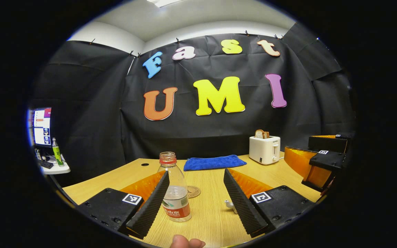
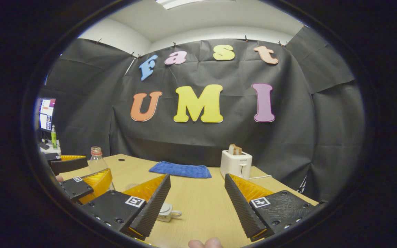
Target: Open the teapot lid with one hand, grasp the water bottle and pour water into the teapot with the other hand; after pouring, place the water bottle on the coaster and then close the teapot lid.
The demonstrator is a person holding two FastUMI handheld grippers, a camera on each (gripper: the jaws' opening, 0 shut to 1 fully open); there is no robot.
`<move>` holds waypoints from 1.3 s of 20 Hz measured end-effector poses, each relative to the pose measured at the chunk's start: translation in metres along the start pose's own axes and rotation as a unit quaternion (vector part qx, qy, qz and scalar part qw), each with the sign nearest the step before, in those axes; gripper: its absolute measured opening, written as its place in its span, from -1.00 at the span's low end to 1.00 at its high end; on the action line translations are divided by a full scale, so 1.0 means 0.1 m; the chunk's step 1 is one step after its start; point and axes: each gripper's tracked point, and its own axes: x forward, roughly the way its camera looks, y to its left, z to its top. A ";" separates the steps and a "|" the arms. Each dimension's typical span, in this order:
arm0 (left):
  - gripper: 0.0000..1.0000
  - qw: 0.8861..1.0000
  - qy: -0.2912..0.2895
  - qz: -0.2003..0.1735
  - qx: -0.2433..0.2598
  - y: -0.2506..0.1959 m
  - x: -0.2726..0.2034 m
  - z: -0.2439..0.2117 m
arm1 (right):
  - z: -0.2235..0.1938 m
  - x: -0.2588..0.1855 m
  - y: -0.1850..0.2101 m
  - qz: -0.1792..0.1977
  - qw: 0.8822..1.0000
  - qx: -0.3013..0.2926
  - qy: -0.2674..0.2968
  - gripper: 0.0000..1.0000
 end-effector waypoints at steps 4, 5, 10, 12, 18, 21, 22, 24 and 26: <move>0.98 1.000 0.001 0.000 0.002 0.00 -0.01 0.01 | -0.02 0.02 0.02 0.002 1.000 0.000 0.003 0.94; 0.98 1.000 0.002 -0.002 0.002 -0.01 0.00 0.01 | -0.02 0.01 0.02 0.003 1.000 -0.001 0.003 0.90; 0.98 1.000 0.005 -0.002 0.004 -0.02 -0.02 -0.01 | -0.10 0.06 0.10 0.017 1.000 0.004 0.011 0.90; 0.98 1.000 0.007 0.002 0.004 0.03 -0.05 -0.01 | -0.15 0.08 0.15 0.026 0.999 0.010 0.019 0.90; 0.98 0.999 0.021 0.027 0.001 0.33 -0.18 -0.11 | -0.56 0.26 0.48 0.056 0.997 0.006 0.061 0.94; 0.99 0.999 0.031 0.037 -0.002 0.48 -0.22 -0.17 | -0.75 0.41 0.63 0.067 0.995 0.003 0.075 0.91; 0.99 0.999 0.032 0.040 -0.003 0.52 -0.23 -0.19 | -0.81 0.46 0.65 0.065 0.995 0.000 0.080 0.91; 0.98 0.998 0.034 0.045 -0.007 0.59 -0.26 -0.20 | -0.95 0.58 0.69 0.065 0.994 -0.007 0.092 0.91; 0.98 0.998 0.035 0.049 -0.008 0.64 -0.27 -0.21 | -1.03 0.66 0.75 0.068 0.993 -0.012 0.098 0.92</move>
